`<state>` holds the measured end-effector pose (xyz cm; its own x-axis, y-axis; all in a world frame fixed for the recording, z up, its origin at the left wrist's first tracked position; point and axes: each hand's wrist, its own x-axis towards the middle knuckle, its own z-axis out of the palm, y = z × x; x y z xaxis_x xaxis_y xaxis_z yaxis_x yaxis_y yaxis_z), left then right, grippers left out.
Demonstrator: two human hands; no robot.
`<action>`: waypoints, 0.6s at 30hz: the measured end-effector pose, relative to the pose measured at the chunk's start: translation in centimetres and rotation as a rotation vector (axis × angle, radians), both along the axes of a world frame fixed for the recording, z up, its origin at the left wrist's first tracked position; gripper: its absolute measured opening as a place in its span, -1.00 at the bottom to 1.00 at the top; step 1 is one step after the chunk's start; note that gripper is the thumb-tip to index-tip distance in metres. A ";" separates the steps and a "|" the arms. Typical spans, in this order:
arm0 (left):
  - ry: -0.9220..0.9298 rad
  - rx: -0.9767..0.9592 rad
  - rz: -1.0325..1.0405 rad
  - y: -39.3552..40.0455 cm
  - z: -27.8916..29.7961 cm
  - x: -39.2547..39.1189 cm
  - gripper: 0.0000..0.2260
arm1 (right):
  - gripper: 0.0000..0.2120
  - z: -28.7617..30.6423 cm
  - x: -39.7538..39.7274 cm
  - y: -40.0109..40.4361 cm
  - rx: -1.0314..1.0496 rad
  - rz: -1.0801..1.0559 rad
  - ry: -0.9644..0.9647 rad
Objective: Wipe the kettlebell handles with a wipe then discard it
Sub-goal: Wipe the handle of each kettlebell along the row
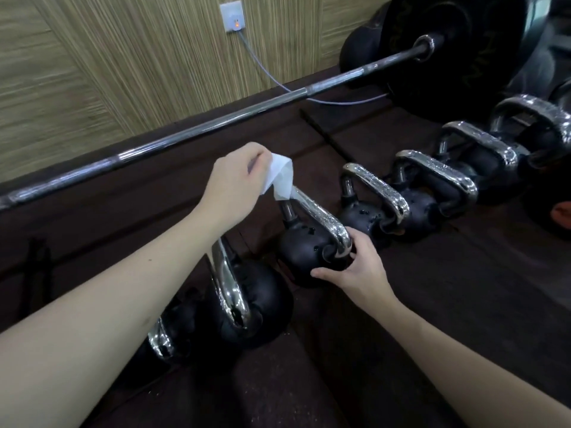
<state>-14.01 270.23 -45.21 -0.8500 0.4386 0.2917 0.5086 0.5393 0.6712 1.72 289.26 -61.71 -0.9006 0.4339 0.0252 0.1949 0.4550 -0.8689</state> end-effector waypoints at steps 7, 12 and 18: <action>-0.030 -0.285 -0.245 4.2 -3.5 0.7 -0.58 | -0.39 -0.7 -1.4 0.4 -0.067 0.090 -0.099; 0.385 -0.533 -0.426 5.0 -5.7 0.2 -0.62 | -0.23 -2.2 -1.4 0.7 -0.120 0.040 -0.012; 0.585 -0.645 -0.508 5.5 -6.1 2.3 -0.68 | 0.02 -2.2 -1.6 1.0 -0.098 0.053 -0.054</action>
<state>-11.70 275.74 -51.27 -0.3178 0.9303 0.1829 0.9352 0.3394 -0.1010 0.15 290.28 -63.95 -0.9213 0.3834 -0.0645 0.2208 0.3795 -0.8985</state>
